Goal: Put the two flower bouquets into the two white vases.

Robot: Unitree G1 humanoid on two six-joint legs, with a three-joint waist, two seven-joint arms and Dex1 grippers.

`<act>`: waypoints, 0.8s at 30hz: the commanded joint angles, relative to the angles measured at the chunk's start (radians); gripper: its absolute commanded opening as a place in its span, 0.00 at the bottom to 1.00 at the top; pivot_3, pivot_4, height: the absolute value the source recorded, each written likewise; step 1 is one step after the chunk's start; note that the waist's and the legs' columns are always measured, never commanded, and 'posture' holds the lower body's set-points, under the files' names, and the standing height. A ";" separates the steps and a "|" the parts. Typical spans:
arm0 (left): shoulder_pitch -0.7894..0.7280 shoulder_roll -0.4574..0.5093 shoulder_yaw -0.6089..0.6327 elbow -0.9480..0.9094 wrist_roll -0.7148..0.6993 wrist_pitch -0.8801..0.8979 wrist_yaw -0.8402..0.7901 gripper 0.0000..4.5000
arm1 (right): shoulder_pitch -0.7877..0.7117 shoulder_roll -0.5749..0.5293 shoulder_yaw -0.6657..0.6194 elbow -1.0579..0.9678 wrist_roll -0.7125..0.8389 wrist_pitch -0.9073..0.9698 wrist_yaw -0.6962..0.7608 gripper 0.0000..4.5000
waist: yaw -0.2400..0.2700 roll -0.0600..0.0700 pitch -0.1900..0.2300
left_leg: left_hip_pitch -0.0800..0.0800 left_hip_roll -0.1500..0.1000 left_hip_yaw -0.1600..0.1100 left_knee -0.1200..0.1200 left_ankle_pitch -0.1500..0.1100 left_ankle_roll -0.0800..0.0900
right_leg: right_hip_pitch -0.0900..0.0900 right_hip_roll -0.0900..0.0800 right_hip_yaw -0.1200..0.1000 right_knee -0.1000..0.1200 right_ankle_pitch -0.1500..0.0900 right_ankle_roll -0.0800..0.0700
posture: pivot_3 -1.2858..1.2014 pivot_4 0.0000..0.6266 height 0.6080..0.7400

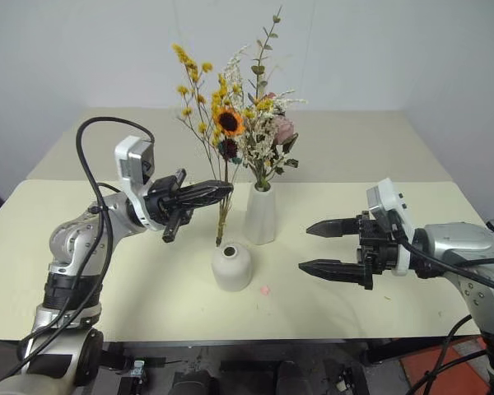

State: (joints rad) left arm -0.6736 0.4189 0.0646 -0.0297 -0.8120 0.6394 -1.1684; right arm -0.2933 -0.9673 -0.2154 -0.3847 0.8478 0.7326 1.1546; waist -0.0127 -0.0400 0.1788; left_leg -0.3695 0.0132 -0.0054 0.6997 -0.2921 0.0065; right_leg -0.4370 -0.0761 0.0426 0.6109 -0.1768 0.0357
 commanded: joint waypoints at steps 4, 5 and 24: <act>-0.010 -0.019 -0.021 0.012 0.032 -0.061 -0.032 0.01 | 0.015 -0.019 -0.060 -0.043 0.031 0.011 -0.013 1.00 | 0.000 0.000 0.000 | 0.000 0.000 0.000 0.000 0.000 0.000 | 0.000 0.000 0.000 0.000 0.000 0.000 | 0.52 0.24 1.00; -0.011 -0.024 -0.024 0.014 0.035 -0.064 -0.033 0.01 | 0.017 -0.020 -0.062 -0.044 0.031 0.011 -0.013 1.00 | 0.001 0.000 0.000 | 0.000 0.000 0.000 0.000 0.000 0.000 | 0.000 0.000 0.000 0.000 0.000 0.000 | 0.52 0.24 1.00; -0.061 -0.067 -0.010 0.057 0.008 -0.049 -0.036 0.01 | 0.029 -0.006 -0.069 -0.059 0.026 0.005 -0.034 1.00 | 0.001 0.000 0.000 | 0.000 0.000 0.000 0.000 0.000 0.000 | 0.000 0.000 0.000 0.000 0.000 0.000 | 0.52 0.24 1.00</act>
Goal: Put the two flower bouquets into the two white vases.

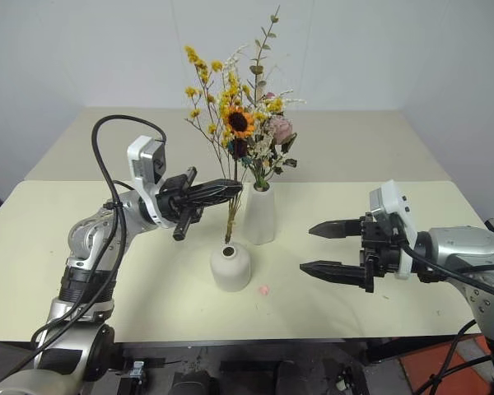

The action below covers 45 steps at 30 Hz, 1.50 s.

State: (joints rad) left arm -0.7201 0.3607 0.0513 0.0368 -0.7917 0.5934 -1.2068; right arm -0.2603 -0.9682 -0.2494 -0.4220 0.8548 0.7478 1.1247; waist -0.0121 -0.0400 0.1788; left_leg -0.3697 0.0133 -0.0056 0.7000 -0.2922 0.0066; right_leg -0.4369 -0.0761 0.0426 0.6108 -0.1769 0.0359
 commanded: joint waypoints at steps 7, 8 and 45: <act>0.014 -0.014 -0.005 -0.016 -0.009 0.016 0.008 0.01 | 0.004 -0.006 -0.036 -0.028 0.017 -0.011 -0.011 1.00 | -0.001 0.000 0.000 | 0.000 0.000 0.000 0.000 0.000 0.000 | 0.000 0.000 0.000 0.000 0.000 0.000 | 0.52 0.24 1.00; 0.017 -0.014 -0.005 -0.015 -0.007 0.017 0.008 0.01 | 0.005 -0.006 -0.036 -0.029 0.017 -0.011 -0.012 1.00 | 0.000 0.000 0.000 | 0.000 0.000 0.000 0.000 0.000 0.000 | 0.000 0.000 0.000 0.000 0.000 0.000 | 0.52 0.24 1.00; 0.222 0.259 0.078 -0.112 0.026 0.079 -0.014 0.99 | 0.008 0.006 -0.012 -0.005 -0.020 -0.046 -0.016 1.00 | -0.002 0.000 0.000 | 0.000 0.001 0.000 0.000 0.000 0.000 | 0.000 0.000 0.000 0.000 0.000 0.000 | 0.52 0.24 1.00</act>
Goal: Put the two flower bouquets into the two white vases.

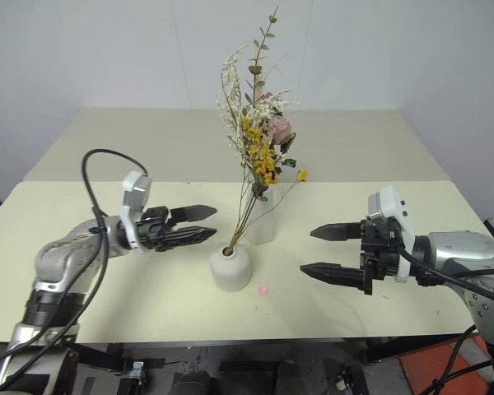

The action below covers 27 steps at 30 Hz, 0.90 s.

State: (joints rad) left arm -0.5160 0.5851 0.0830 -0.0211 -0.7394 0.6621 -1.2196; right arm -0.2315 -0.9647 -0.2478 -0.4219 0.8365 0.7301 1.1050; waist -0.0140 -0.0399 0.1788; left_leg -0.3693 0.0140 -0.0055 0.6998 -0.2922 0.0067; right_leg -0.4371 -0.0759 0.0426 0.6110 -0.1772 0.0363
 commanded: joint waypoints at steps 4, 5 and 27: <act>0.071 0.119 0.106 -0.053 -0.003 -0.022 0.003 0.99 | -0.034 0.003 0.004 0.017 -0.020 -0.043 0.023 1.00 | 0.001 0.000 0.000 | 0.000 0.000 0.000 0.000 0.000 0.000 | 0.000 0.000 0.000 0.000 0.000 0.000 | 0.52 0.24 1.00; 0.081 0.148 0.120 -0.044 0.009 -0.035 -0.004 0.99 | -0.035 0.003 0.006 0.022 -0.024 -0.046 0.027 1.00 | 0.001 0.000 0.000 | 0.000 0.000 0.000 0.000 0.000 0.000 | 0.000 0.000 0.000 0.000 0.000 0.000 | 0.52 0.24 1.00; 0.197 0.394 0.221 -0.092 0.032 -0.113 -0.124 0.99 | 0.029 -0.023 -0.072 0.117 -0.102 -0.120 0.043 1.00 | 0.001 0.000 0.000 | 0.000 0.001 0.001 -0.001 0.000 0.000 | -0.001 0.000 0.000 0.000 -0.001 0.000 | 0.52 0.24 1.00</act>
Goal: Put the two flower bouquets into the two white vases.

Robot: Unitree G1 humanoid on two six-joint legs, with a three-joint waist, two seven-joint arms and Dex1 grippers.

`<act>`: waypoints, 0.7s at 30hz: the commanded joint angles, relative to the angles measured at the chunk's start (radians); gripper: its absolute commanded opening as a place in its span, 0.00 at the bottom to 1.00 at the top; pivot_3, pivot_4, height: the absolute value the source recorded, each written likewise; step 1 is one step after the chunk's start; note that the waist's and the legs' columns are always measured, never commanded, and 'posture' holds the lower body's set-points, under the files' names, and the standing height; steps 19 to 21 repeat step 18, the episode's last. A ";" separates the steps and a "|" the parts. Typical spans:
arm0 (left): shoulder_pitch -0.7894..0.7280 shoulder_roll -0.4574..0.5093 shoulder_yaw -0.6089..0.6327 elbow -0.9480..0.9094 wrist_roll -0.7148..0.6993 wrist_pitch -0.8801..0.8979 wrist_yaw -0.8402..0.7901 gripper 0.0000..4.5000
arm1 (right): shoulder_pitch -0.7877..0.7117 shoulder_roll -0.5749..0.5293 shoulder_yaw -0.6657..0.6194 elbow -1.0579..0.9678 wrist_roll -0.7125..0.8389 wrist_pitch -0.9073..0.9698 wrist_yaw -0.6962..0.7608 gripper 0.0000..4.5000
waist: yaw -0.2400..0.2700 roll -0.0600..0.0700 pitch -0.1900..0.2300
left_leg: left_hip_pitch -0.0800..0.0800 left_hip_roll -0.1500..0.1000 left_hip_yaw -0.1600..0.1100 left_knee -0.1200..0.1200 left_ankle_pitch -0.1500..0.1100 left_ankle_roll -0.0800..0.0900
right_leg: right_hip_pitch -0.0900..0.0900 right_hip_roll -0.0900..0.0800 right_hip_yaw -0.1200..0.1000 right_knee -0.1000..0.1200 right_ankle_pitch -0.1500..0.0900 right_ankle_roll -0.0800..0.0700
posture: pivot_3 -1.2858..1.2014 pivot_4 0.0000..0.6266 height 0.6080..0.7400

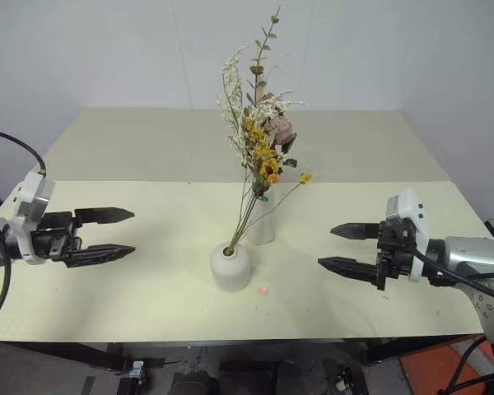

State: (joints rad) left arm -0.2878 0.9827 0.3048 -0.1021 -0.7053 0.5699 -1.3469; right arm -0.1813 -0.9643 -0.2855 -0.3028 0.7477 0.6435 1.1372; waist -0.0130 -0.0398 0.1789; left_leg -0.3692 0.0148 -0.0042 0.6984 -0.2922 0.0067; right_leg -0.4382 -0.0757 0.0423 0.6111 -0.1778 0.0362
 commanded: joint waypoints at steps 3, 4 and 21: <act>-0.066 -0.014 -0.024 0.015 0.009 -0.036 0.001 0.99 | -0.039 -0.021 -0.017 0.013 -0.036 -0.050 0.013 1.00 | 0.001 0.000 0.000 | 0.000 0.000 0.000 0.000 0.000 0.000 | 0.000 0.000 0.000 0.000 0.000 0.000 | 0.52 0.24 1.00; -0.075 -0.015 -0.028 0.021 0.012 -0.040 -0.001 0.99 | -0.045 -0.020 -0.014 0.015 -0.035 -0.052 0.018 1.00 | 0.000 0.000 0.000 | 0.000 0.000 0.000 0.000 0.000 0.000 | 0.000 0.000 0.000 0.000 0.000 0.000 | 0.52 0.24 1.00; -0.009 0.031 0.047 -0.033 -0.024 0.017 0.014 0.99 | -0.172 -0.005 0.068 0.103 -0.086 -0.081 0.050 1.00 | -0.006 0.000 0.000 | 0.000 0.000 0.000 0.000 0.000 0.000 | 0.000 0.000 0.000 0.000 0.000 0.000 | 0.52 0.24 1.00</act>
